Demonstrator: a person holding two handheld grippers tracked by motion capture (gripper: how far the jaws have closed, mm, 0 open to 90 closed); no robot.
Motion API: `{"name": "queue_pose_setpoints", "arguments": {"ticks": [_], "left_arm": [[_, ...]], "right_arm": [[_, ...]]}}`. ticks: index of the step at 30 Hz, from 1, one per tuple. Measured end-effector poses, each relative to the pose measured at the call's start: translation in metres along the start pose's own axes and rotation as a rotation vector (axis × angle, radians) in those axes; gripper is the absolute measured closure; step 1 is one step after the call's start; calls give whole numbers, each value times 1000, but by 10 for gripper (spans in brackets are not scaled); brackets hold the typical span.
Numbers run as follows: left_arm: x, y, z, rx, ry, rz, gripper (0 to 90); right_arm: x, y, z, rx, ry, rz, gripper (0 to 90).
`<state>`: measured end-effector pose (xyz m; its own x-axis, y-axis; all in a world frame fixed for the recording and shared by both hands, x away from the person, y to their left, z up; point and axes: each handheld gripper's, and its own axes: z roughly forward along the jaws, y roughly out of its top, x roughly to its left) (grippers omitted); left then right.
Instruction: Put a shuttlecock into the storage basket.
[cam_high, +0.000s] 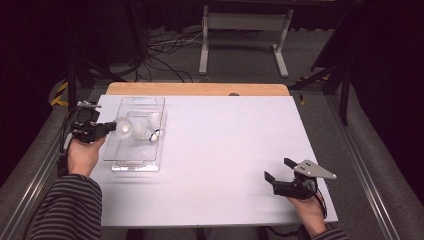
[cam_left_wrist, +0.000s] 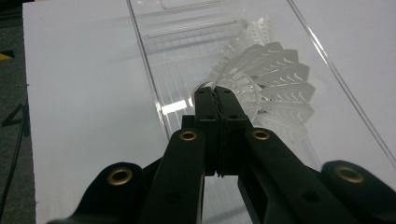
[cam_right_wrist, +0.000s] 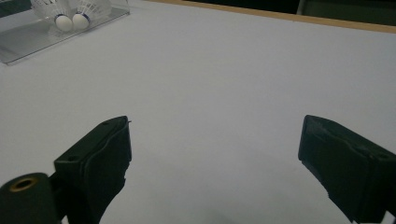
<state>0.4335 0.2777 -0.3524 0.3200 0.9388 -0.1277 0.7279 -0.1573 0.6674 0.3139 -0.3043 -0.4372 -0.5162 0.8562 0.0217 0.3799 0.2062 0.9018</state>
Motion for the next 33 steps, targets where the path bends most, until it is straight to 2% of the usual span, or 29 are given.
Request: {"name": "queue_pose_setpoints", "arguments": {"ticks": [12, 17, 24, 33], "left_arm": [[0, 2, 14, 34, 35, 9, 890], [2, 2, 21, 50, 50, 2, 890], [3, 0, 26, 56, 48, -16, 890], [5, -1, 32, 68, 44, -12, 889]], "right_arm": [[0, 0, 0, 3, 5, -1, 102], [0, 0, 1, 2, 7, -2, 102], [1, 0, 1, 1, 10, -3, 100], [1, 0, 2, 9, 9, -8, 97]]}}
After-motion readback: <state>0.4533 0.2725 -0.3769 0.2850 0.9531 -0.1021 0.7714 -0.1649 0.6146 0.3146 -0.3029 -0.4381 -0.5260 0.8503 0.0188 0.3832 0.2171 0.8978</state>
